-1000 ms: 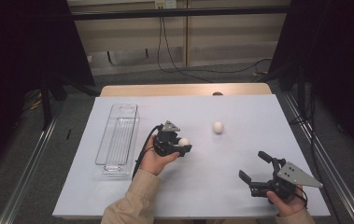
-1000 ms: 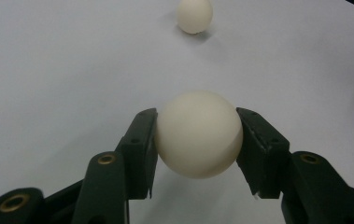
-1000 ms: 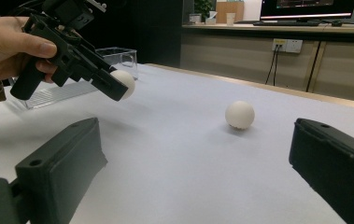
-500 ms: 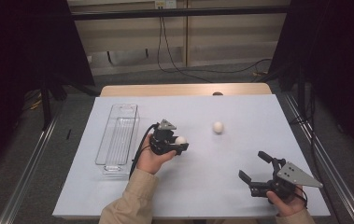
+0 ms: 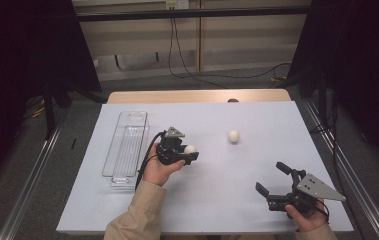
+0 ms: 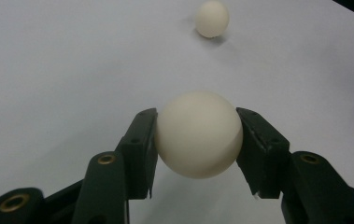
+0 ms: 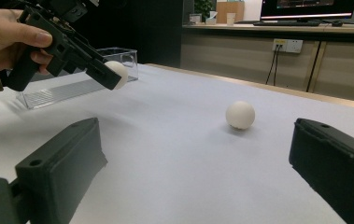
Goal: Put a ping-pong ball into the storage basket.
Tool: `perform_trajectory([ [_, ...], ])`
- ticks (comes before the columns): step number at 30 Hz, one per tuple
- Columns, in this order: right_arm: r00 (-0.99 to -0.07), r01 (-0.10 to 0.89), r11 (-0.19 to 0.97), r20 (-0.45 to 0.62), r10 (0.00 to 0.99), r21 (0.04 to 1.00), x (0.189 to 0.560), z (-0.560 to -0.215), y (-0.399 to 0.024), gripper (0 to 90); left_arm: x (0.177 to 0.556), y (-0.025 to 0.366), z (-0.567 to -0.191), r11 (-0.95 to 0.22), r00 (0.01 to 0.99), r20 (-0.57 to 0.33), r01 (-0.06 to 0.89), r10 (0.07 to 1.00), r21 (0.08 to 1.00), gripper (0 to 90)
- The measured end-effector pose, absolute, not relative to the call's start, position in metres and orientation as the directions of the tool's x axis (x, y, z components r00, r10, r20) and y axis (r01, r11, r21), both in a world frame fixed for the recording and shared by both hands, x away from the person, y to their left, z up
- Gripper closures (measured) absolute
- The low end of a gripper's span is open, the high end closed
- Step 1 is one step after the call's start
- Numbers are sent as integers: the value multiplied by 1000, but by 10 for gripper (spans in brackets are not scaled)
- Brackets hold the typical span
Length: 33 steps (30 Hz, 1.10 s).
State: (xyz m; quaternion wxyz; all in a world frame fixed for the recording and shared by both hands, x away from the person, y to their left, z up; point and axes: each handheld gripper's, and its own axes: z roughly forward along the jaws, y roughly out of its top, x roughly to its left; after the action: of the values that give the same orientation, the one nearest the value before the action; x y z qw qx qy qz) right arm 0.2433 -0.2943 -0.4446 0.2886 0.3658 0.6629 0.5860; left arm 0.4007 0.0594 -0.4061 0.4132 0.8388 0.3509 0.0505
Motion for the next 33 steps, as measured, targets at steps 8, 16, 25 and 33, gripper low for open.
perform_trajectory([
  [8, -566, 147, 46, 46, 823, 988, 243, -445, -294, 21, 402, 64, -405, -399, 738, -212, 556, 641, 729, 511],
  [16, -566, 148, 46, 46, 823, 988, 243, -445, -294, 22, 403, 69, -403, -395, 732, -211, 560, 648, 728, 511],
  [25, -566, 149, 45, 48, 823, 988, 244, -445, -294, 21, 404, 73, -401, -390, 727, -213, 563, 653, 728, 511],
  [33, -565, 149, 42, 51, 824, 988, 243, -445, -295, 21, 404, 76, -401, -388, 724, -212, 565, 657, 728, 511],
])
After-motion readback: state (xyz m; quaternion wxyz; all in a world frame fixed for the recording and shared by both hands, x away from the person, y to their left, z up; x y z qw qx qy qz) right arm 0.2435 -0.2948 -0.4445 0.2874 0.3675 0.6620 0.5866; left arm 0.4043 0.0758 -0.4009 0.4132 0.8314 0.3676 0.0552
